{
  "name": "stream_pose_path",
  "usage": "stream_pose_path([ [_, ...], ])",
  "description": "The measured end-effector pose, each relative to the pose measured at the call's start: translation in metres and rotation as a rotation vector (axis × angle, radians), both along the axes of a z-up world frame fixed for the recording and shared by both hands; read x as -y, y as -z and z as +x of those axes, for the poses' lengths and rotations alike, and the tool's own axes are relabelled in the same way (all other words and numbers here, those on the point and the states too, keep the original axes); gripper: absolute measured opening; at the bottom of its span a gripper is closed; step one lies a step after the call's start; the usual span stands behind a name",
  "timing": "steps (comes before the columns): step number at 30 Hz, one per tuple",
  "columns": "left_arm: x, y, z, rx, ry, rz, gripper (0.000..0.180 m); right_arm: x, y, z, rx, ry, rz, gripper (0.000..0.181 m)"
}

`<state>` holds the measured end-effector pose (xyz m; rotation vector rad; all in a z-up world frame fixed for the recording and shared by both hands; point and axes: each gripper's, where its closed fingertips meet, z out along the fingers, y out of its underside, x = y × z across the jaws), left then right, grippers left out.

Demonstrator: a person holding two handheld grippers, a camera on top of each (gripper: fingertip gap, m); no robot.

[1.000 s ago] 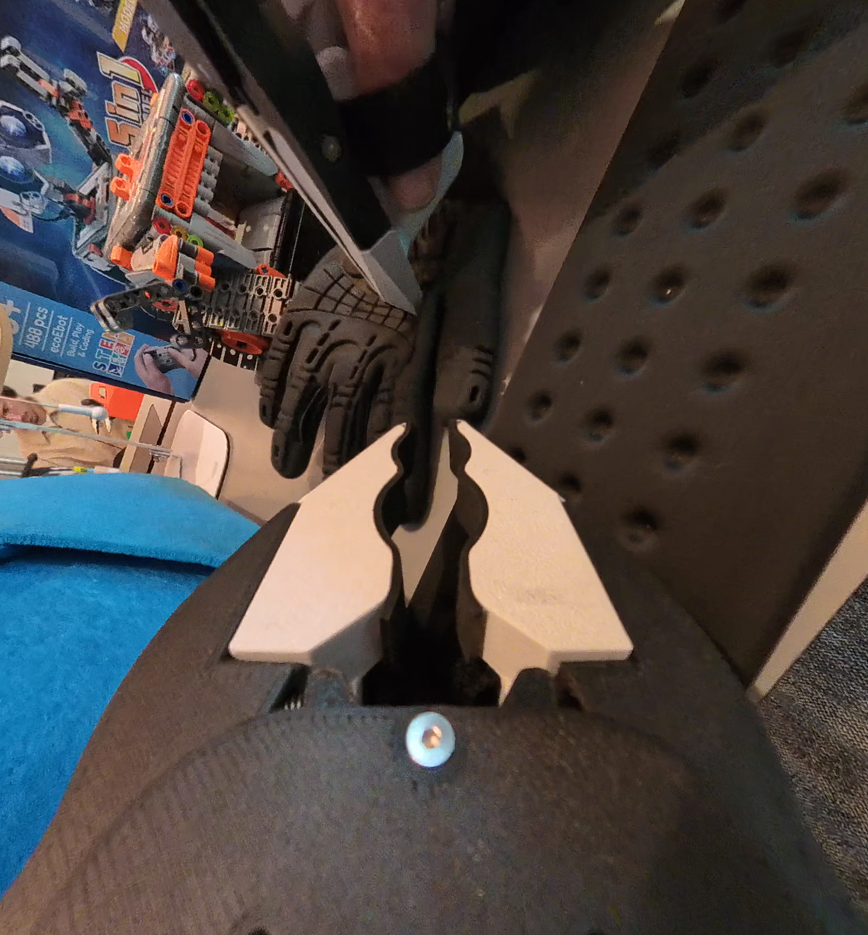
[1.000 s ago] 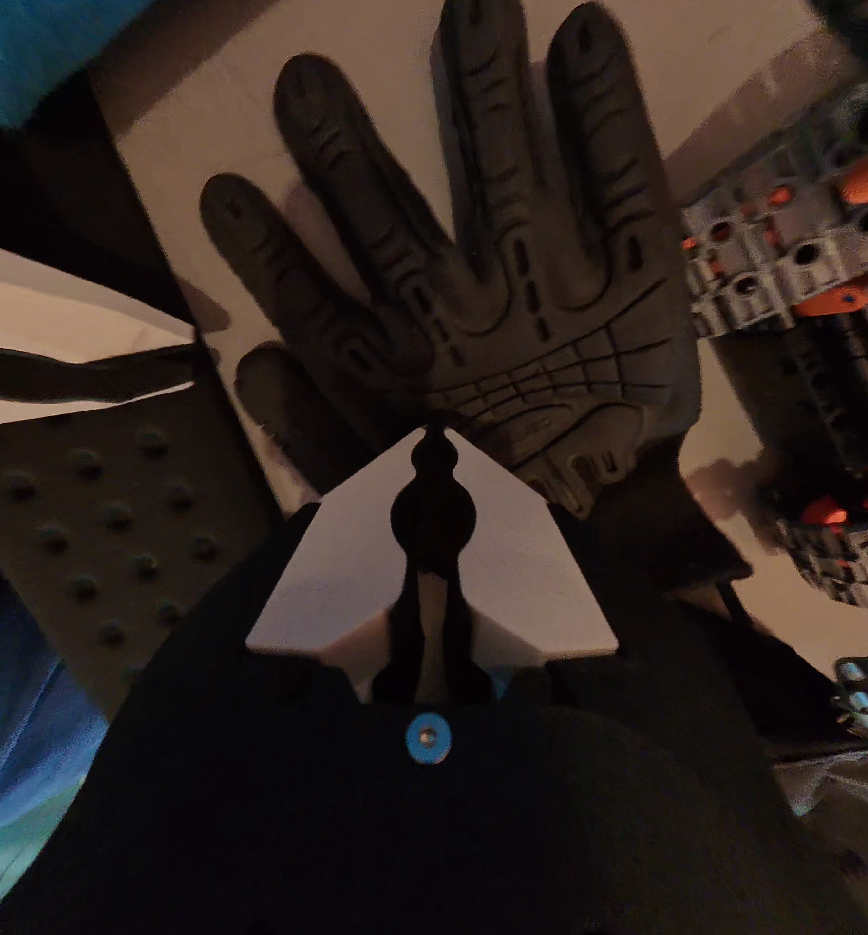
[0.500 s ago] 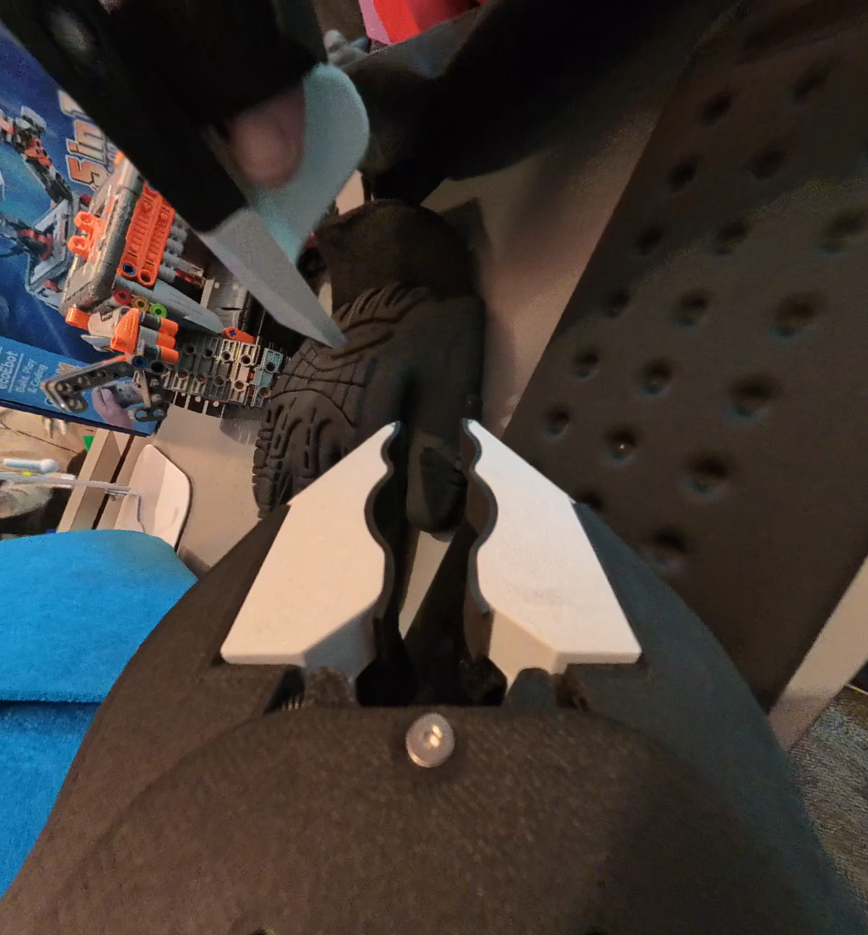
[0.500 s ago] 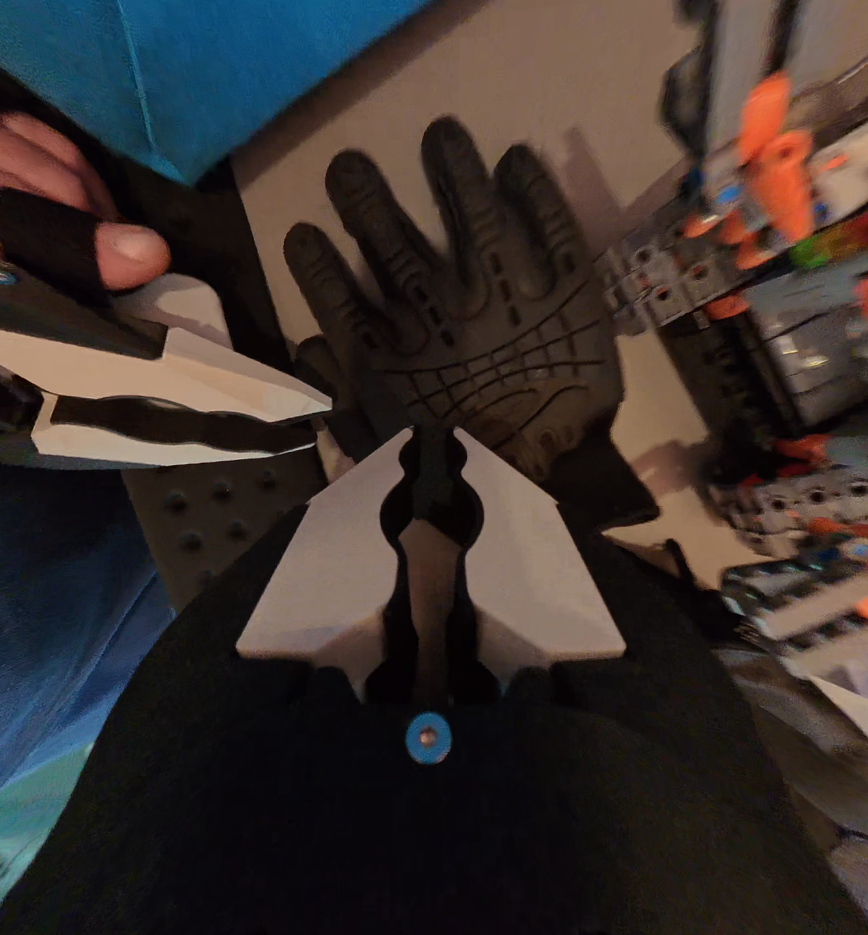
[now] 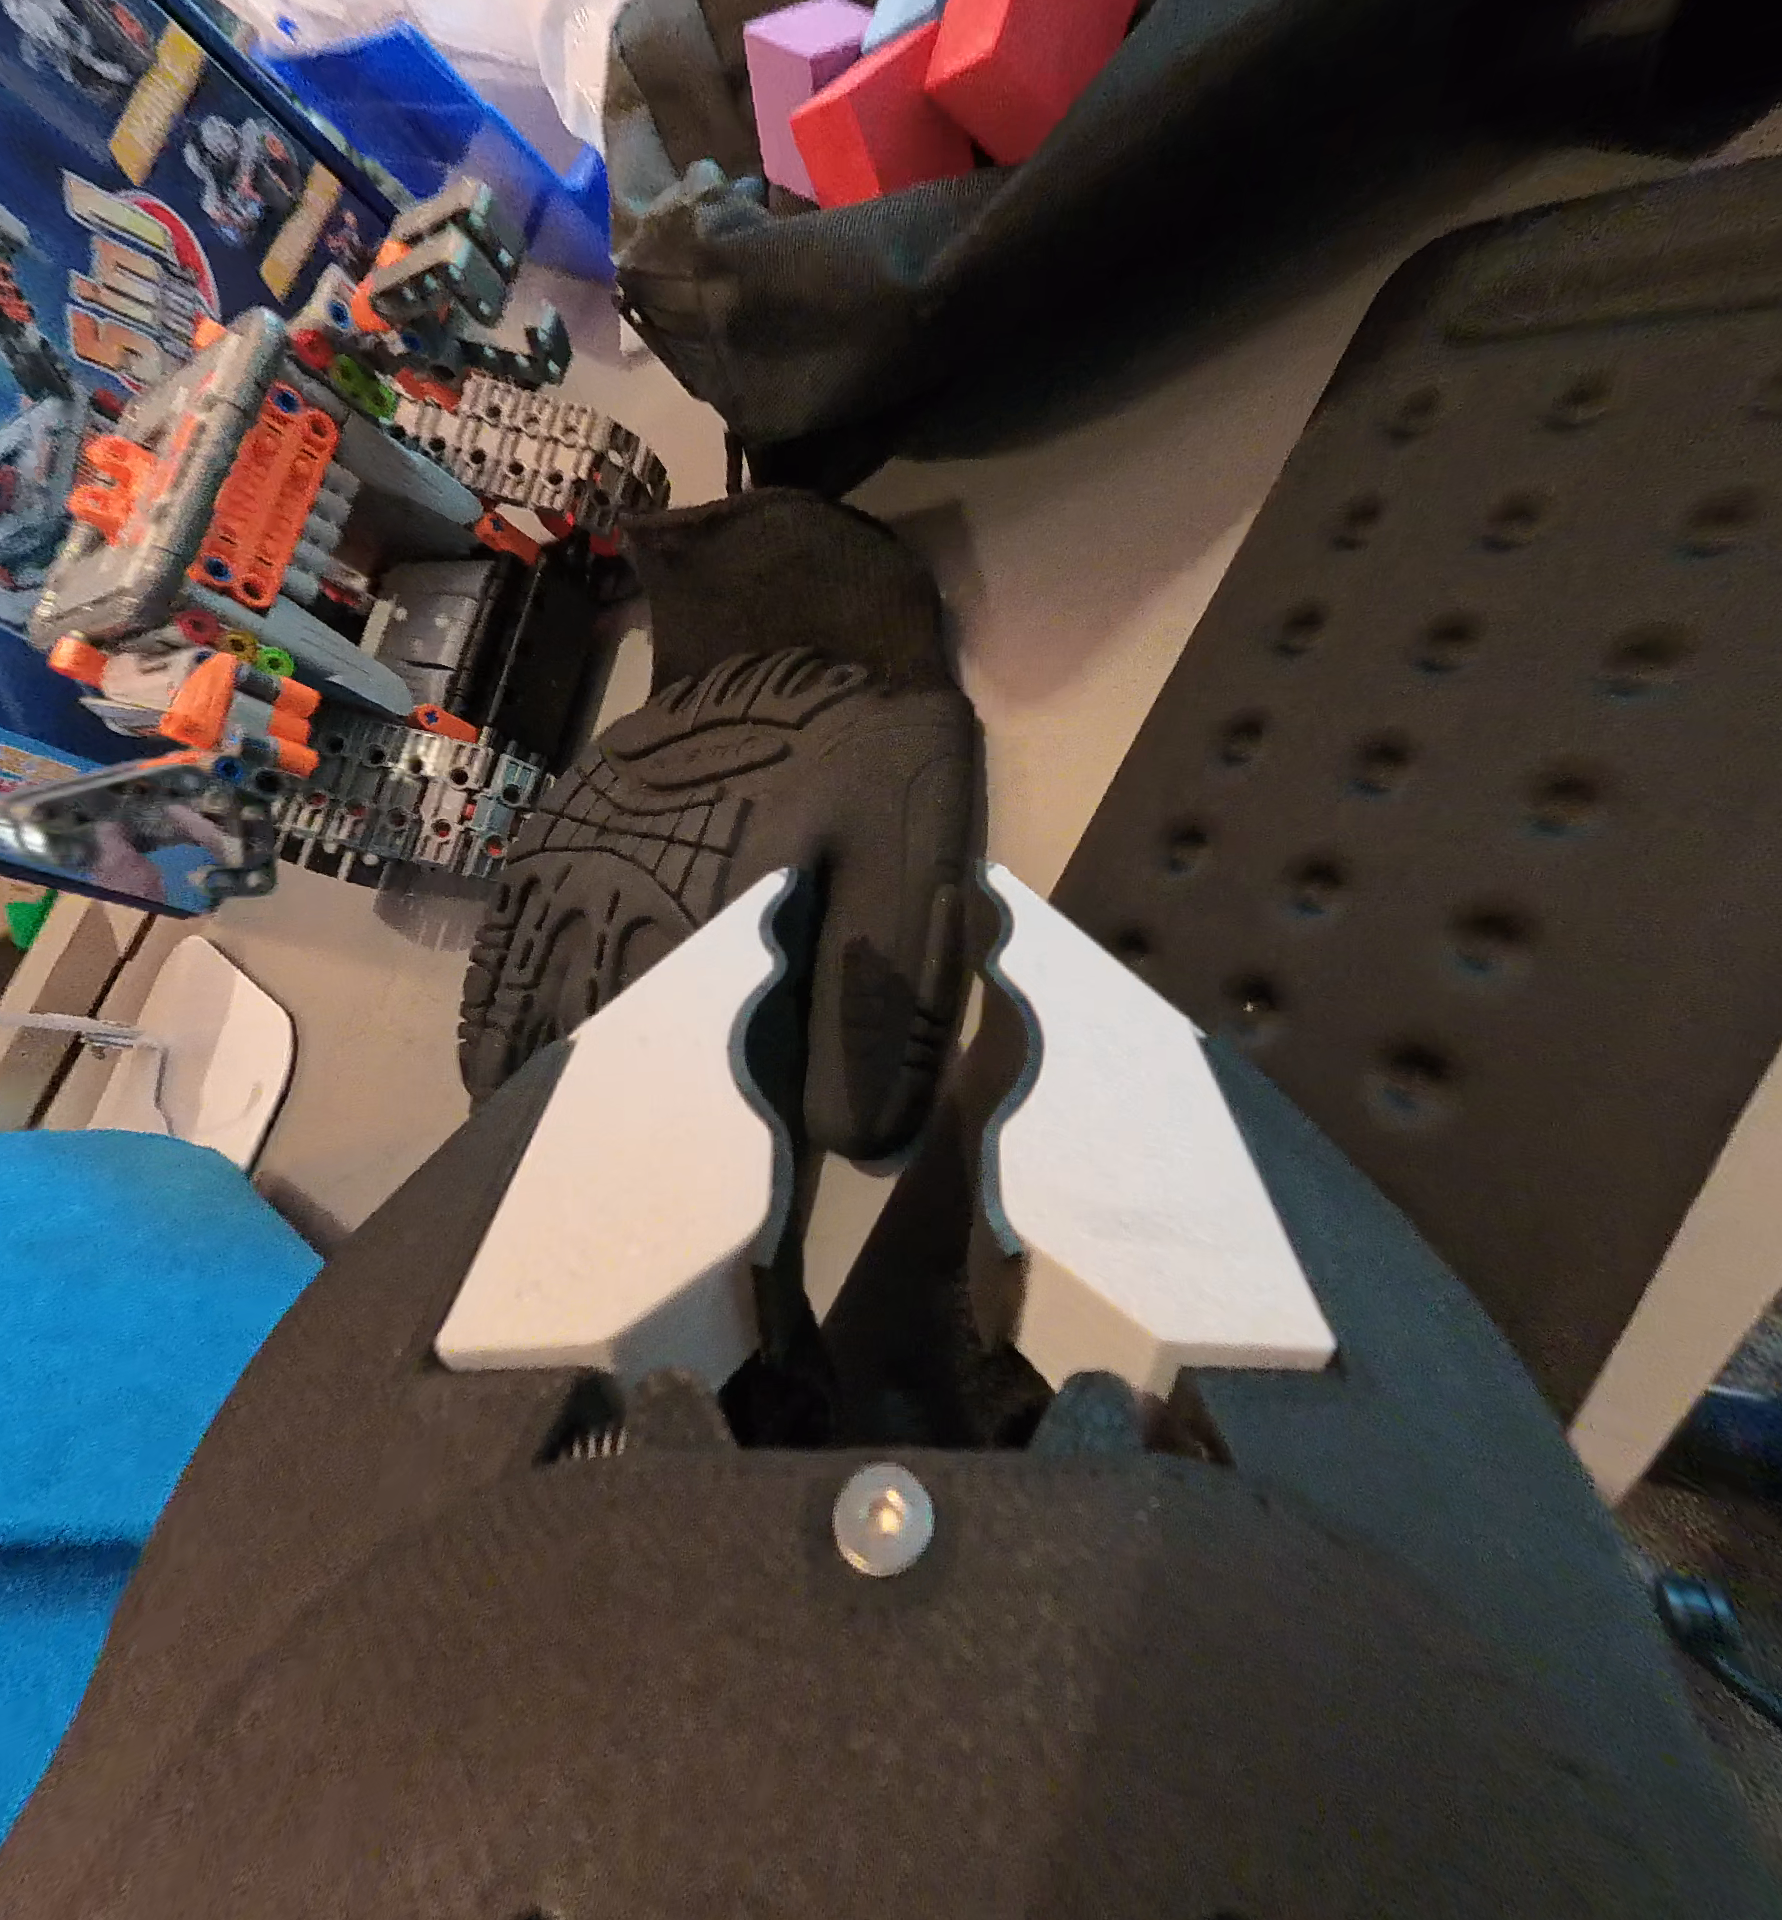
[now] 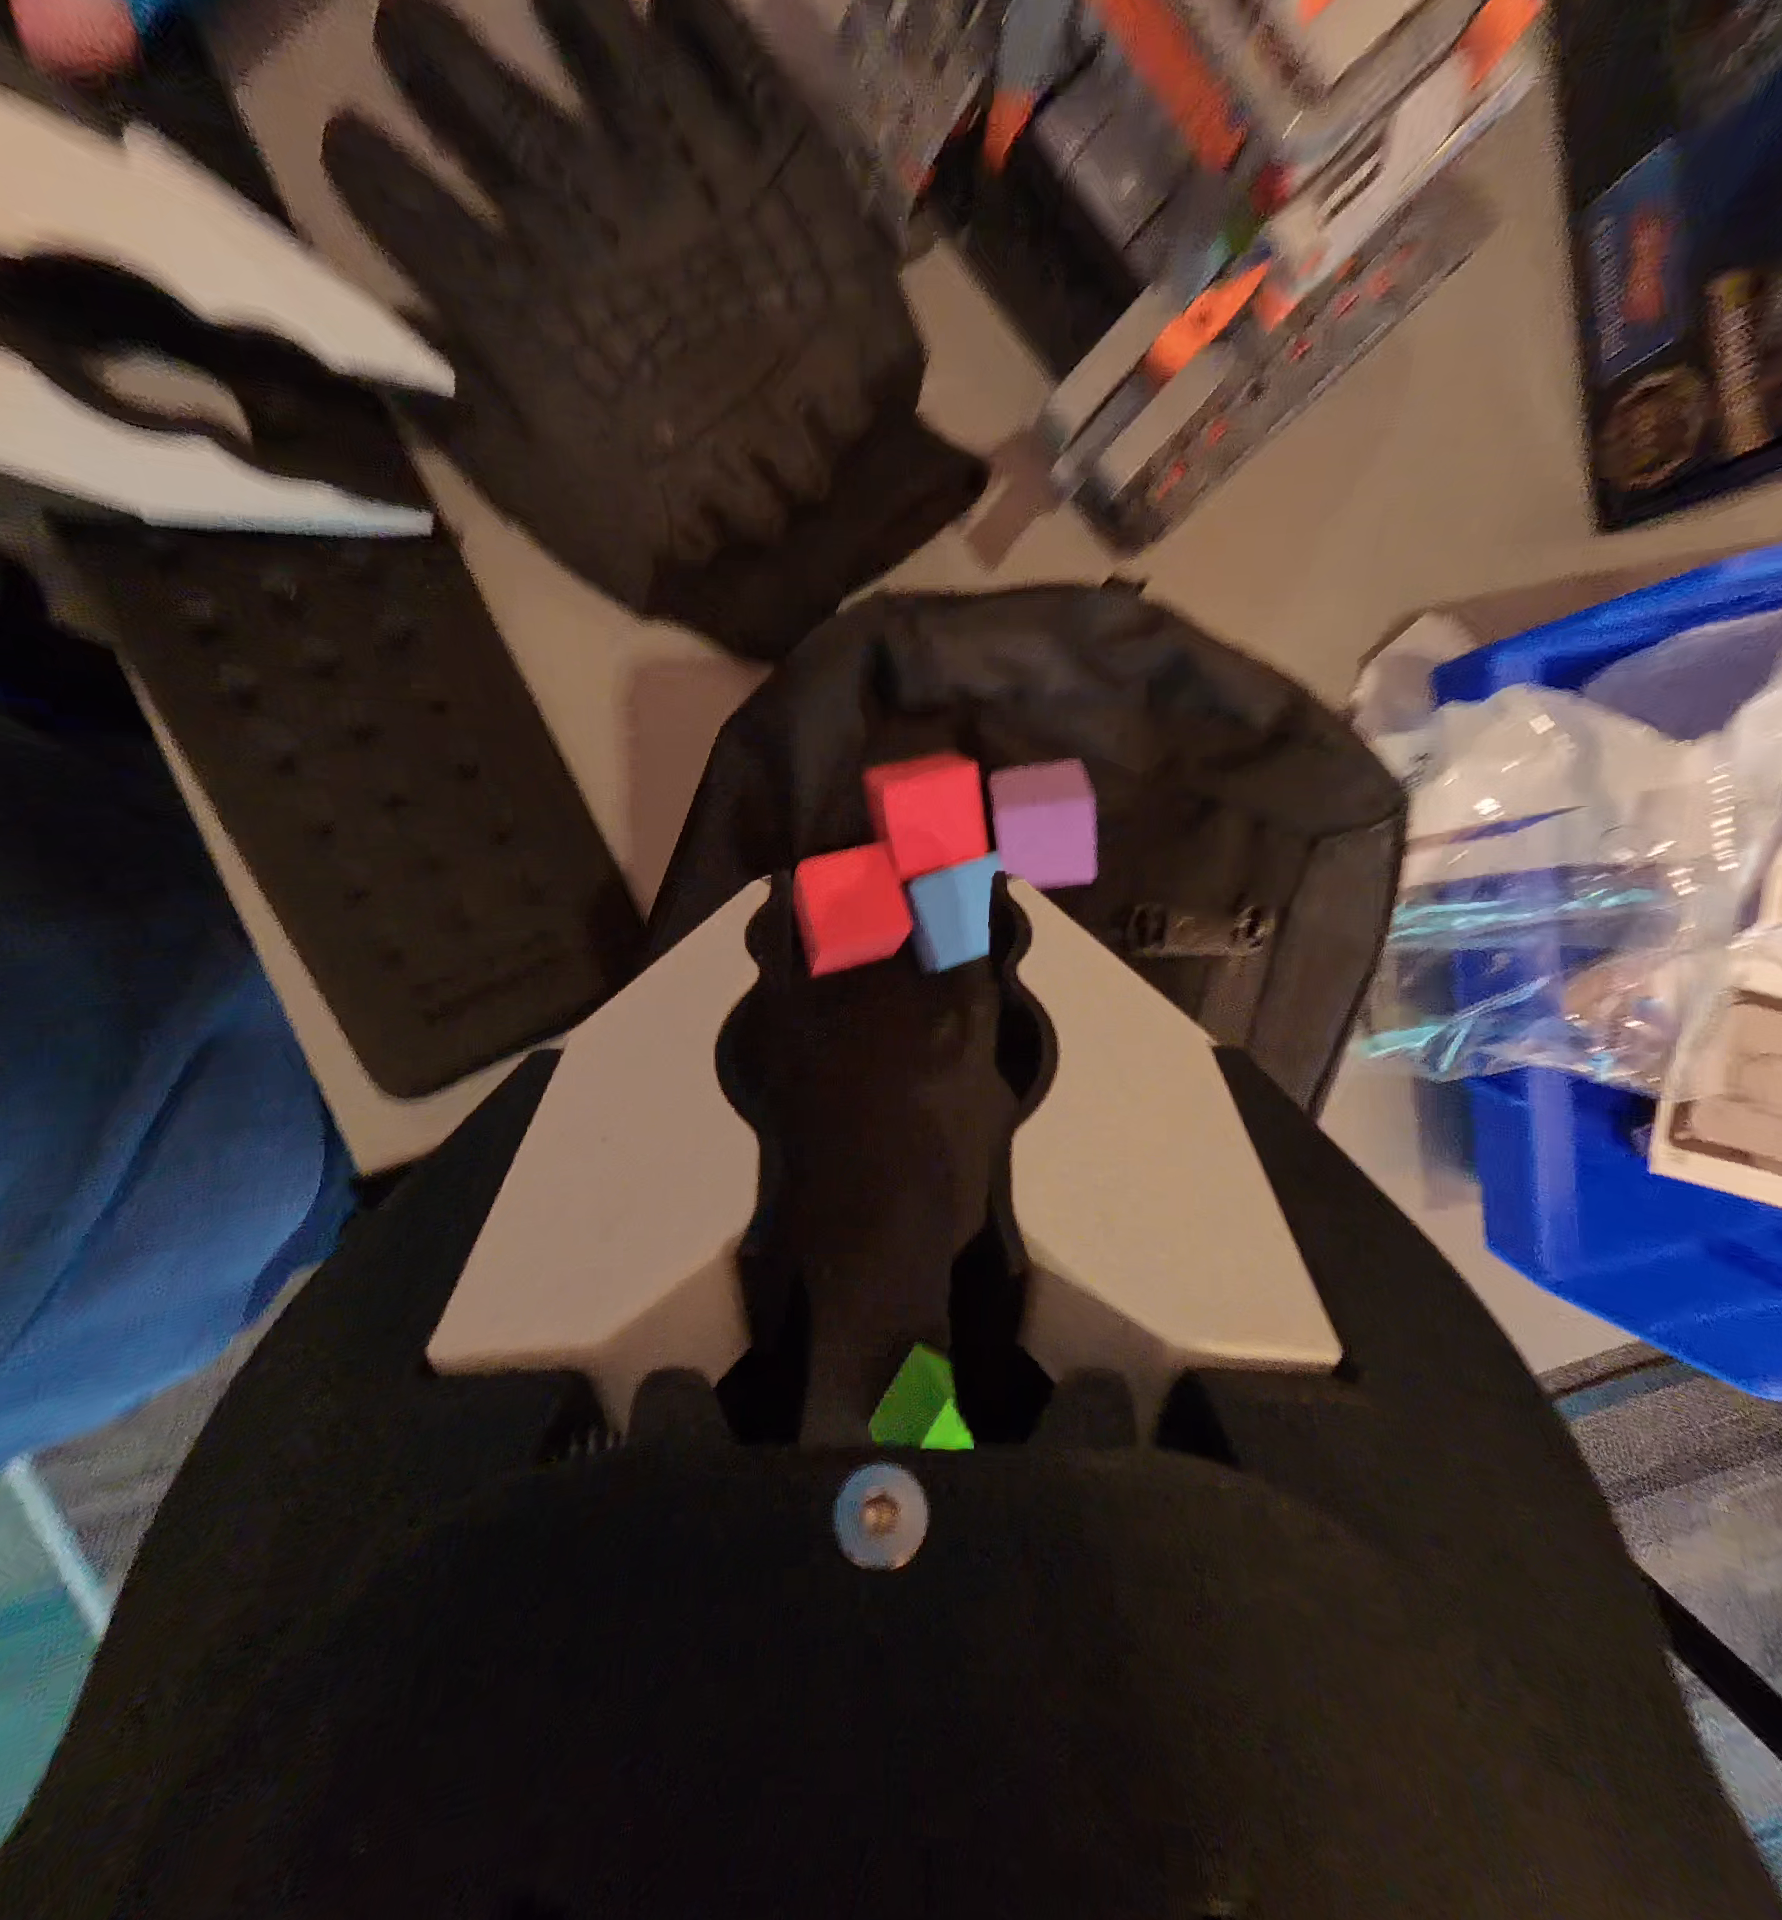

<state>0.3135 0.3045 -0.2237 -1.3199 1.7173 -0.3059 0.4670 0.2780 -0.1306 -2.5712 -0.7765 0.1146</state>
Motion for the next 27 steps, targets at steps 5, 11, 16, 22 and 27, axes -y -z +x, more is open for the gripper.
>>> stream_pose_path([
  [5,0.003,-0.007,-0.009,0.042,0.016,-0.012,0.029,0.025,0.041,-0.001,0.033,-0.075,-0.134,0.037],
  [11,0.003,-0.007,-0.015,0.039,0.001,-0.022,0.029,0.014,0.065,0.002,0.034,-0.055,-0.133,0.025],
  [16,0.001,-0.009,-0.022,0.051,-0.013,-0.016,0.028,0.011,0.062,0.007,0.088,-0.043,-0.095,0.035],
  [22,0.001,-0.008,-0.024,0.051,-0.008,-0.012,0.028,0.011,0.074,0.0,0.075,-0.057,-0.14,0.028],
  [27,-0.001,-0.012,-0.029,0.071,-0.019,-0.014,0.028,0.017,0.052,-0.005,-0.027,-0.054,-0.118,0.028],
])
